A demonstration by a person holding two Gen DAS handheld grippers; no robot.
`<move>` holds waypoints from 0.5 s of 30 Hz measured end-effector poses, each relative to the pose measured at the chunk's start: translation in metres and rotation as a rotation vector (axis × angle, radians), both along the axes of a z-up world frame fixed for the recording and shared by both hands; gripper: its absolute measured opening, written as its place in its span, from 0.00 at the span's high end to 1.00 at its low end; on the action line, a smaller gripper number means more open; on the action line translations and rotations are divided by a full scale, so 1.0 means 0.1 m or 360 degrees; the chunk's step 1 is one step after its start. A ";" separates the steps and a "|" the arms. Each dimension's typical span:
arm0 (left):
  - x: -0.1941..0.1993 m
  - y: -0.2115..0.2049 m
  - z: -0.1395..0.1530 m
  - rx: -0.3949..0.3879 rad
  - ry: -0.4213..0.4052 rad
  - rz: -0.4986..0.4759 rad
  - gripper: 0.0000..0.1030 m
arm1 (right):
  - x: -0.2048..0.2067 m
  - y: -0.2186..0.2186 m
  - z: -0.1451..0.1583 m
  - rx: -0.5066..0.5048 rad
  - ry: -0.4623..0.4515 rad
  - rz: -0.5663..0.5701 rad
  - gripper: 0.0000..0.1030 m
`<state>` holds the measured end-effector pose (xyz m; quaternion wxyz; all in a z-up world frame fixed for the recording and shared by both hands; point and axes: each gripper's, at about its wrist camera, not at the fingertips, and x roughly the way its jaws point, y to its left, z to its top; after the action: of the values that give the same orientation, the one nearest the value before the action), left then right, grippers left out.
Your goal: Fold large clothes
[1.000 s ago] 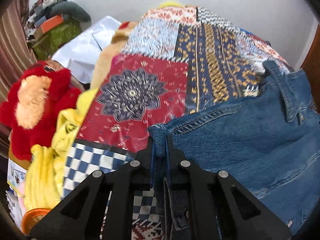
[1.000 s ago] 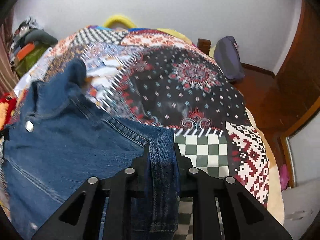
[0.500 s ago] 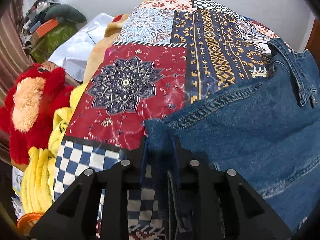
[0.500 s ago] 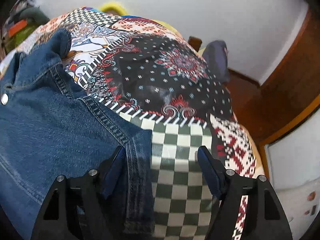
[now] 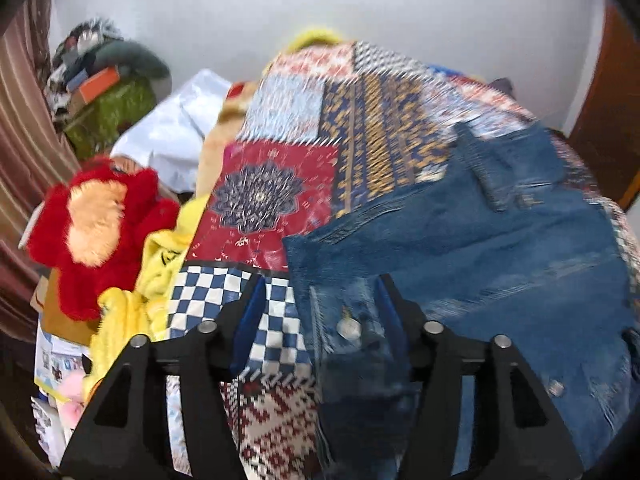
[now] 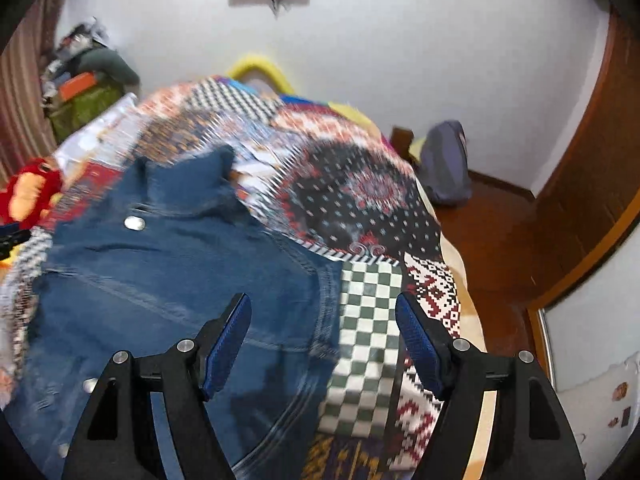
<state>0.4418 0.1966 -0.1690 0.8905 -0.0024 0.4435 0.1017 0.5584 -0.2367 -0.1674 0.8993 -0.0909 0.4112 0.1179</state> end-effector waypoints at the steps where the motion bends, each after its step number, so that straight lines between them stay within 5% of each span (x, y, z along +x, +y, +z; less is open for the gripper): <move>1: -0.07 -0.04 0.09 0.0008 -0.0024 -0.0015 0.39 | -0.10 0.00 0.09 0.0015 -0.0018 0.0010 0.27; 8: -0.71 -0.35 0.57 -0.0003 -0.0190 -0.0087 0.19 | -0.81 0.04 0.51 0.0083 -0.0121 0.0100 0.17; 15: -1.35 -0.42 0.66 -0.0139 -0.0258 -0.0059 0.10 | -1.56 0.03 0.61 0.0104 -0.0166 0.0151 0.10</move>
<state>0.3064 0.1541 -0.1026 0.9242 -0.0411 0.3741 0.0652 0.4024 -0.2333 -0.1063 0.9154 -0.0870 0.3549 0.1688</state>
